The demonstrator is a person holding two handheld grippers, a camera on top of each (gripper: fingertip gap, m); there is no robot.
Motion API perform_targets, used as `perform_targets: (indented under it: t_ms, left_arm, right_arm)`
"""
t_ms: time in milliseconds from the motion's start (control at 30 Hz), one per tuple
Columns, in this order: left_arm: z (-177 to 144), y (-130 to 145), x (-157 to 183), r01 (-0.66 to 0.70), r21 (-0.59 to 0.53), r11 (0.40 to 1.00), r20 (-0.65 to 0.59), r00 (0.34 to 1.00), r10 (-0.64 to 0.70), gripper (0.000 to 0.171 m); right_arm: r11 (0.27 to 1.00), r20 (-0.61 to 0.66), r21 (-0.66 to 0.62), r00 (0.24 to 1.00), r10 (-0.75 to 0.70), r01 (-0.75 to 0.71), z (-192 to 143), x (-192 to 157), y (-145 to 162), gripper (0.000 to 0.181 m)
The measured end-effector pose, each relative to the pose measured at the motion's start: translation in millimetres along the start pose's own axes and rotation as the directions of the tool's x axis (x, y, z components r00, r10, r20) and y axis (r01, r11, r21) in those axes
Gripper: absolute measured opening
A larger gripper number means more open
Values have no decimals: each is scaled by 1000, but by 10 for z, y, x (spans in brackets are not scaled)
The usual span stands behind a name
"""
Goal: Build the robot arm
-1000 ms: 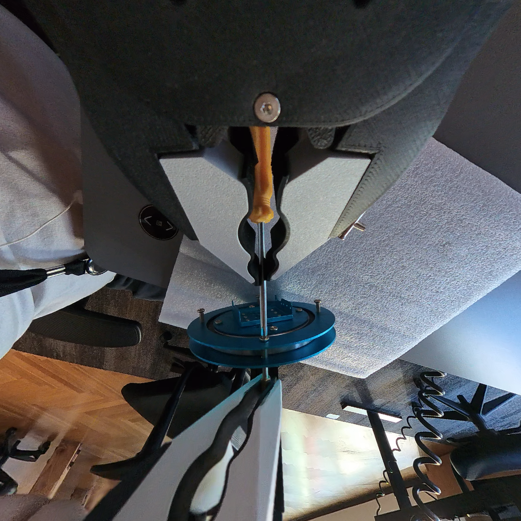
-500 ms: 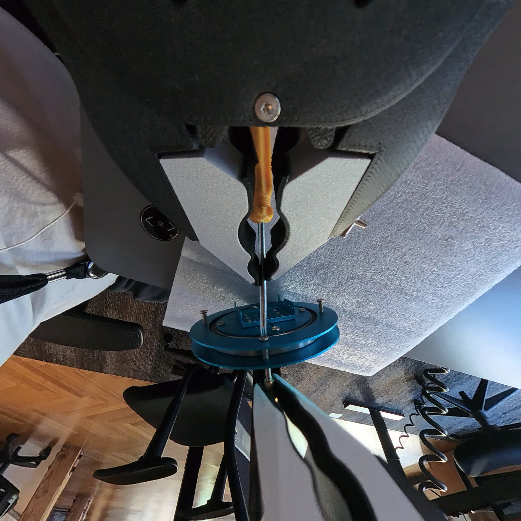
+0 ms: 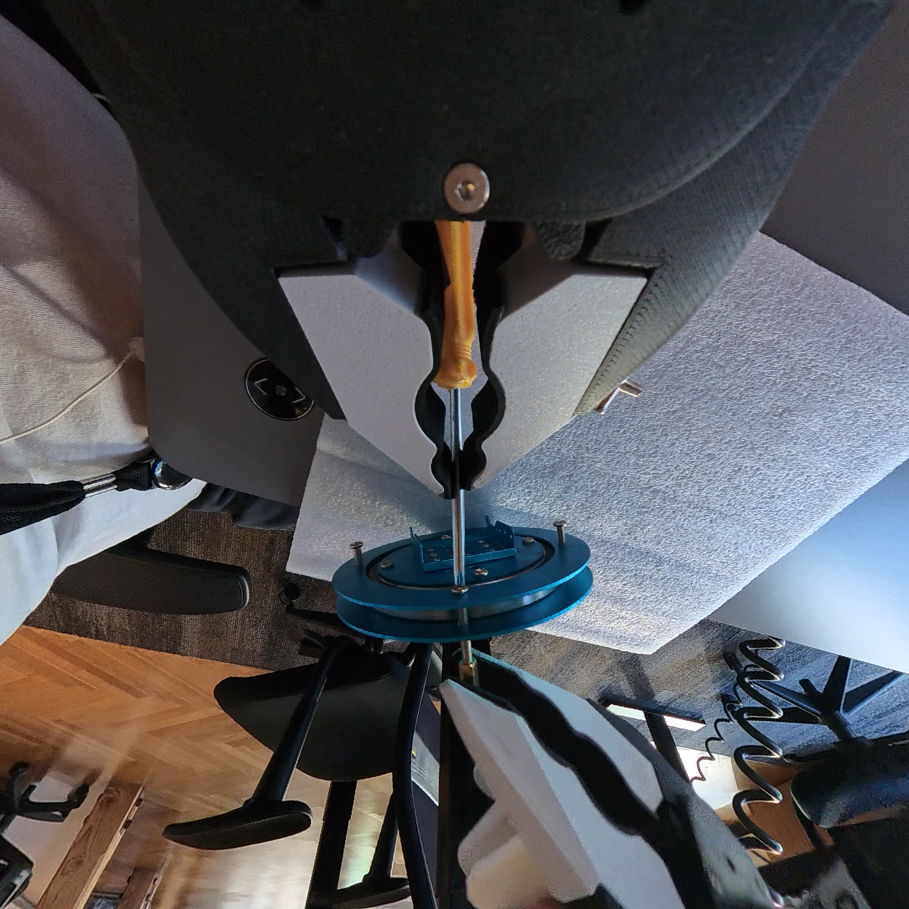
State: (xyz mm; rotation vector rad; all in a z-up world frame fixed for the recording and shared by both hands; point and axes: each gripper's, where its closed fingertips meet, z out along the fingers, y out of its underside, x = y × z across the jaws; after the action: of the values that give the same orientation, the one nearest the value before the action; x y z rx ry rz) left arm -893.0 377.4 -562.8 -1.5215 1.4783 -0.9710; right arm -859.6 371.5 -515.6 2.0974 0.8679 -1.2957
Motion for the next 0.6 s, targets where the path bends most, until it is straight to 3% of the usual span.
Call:
perform_targets:
  t_ms: [33,100,167,200,300,333,400,500,600]
  left_arm:
    - [0,0,-1,0,0,1000,-1,1000,0,2]
    - [-1,1,-3,3,0,1000,-2,1000,-3,2]
    - [-2,2,-2,6,1,1000,-5,1000,-6,2]
    - [-2,2,-1,7,1,1000,-6,1000,-7,2]
    - [-2,1,0,6,1,1000,-6,1000,-6,2]
    - [-1,1,0,7,1,1000,-7,1000,-7,2]
    - [-2,0,0,9,2,1000,-9,1000,-9,2]
    - [-1,0,-1,10,3,1000,-9,1000,-10,2]
    - [-2,0,0,9,3,1000,-6,1000,-9,2]
  right_arm:
    - [997,-51,13,996,-79,80,-7,11,-6,7]
    - [962,-217,22,941,-261,272,-55,55,-32,13]
    - [856,-452,-14,760,-467,517,-157,107,-91,27]
    - [761,-536,-46,627,-566,647,-191,57,-121,39]
    - [433,-726,-268,115,-678,861,-266,-37,-123,39]
    - [354,-753,-363,-49,-656,862,-274,-40,-121,41]
    - [265,-736,-533,-285,-614,804,-205,-31,-113,41]
    - [287,-617,-763,-523,-588,579,-156,144,-119,38]
    - [272,-420,-907,-744,-519,322,-231,207,-170,19]
